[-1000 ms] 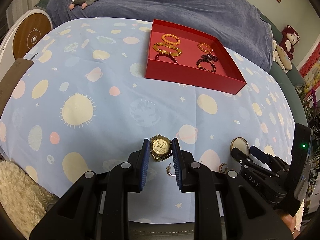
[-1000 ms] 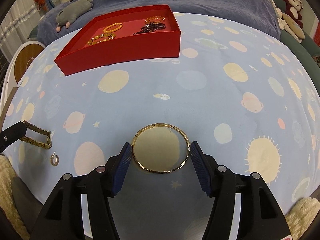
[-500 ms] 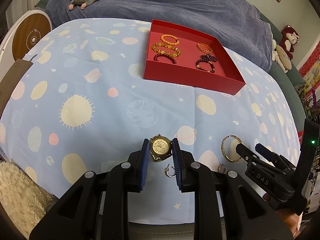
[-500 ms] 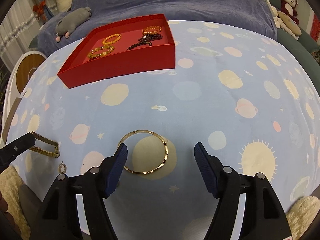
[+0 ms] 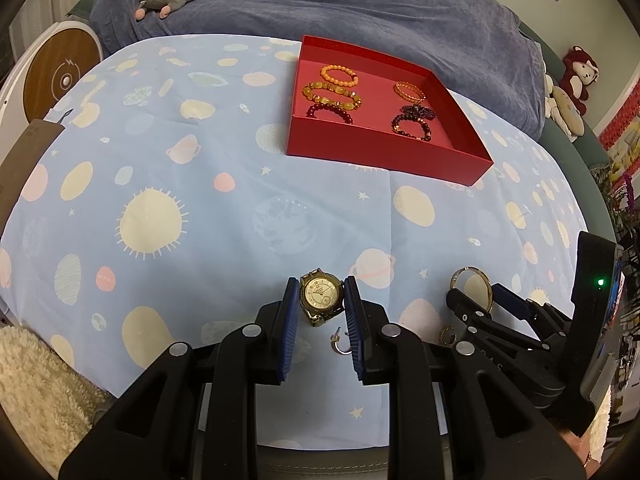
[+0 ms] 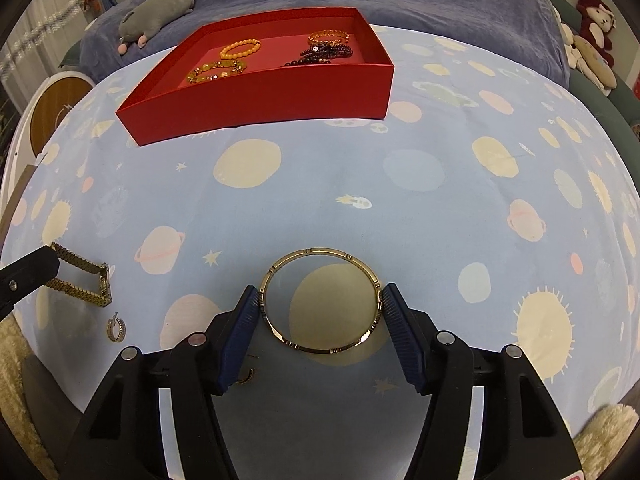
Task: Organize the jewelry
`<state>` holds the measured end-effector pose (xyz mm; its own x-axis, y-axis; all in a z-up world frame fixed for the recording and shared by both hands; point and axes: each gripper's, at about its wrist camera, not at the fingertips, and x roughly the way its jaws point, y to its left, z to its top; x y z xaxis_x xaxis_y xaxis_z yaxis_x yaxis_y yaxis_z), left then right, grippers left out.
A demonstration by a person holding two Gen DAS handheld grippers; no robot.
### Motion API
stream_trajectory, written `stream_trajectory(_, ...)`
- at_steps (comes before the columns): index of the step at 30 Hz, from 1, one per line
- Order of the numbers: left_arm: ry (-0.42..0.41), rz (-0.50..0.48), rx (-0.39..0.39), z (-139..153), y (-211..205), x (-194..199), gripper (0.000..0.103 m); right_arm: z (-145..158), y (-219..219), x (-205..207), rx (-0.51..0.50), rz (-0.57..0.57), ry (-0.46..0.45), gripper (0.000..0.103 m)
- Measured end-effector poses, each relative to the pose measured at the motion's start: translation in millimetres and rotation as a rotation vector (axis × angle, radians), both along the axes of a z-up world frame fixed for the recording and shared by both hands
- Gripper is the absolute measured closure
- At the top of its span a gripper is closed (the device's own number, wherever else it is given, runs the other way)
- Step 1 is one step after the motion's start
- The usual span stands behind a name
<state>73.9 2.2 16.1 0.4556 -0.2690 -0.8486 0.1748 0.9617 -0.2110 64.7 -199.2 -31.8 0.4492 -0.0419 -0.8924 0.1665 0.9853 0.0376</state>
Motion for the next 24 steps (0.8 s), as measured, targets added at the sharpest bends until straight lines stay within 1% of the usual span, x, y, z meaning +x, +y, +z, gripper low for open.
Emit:
stream_trajectory(6,-0.001,-0.001,-0.005,1,0,1,0.081,14,-11,-7,0.034,-0.041,-0.036,0.043)
stream_trajectory(12,-0.015,-0.006,-0.022,9,-5,7,0.081,41,-21,-3,0.067,-0.050,-0.098,0.043)
stream_trajectory(18,-0.061,-0.015,-0.042,28,-15,34,0.081,73,-25,28,0.083,-0.026,-0.172,0.043)
stream_trajectory(24,-0.125,-0.035,-0.050,49,-34,74,0.081,90,-27,73,0.086,-0.004,-0.216,0.043)
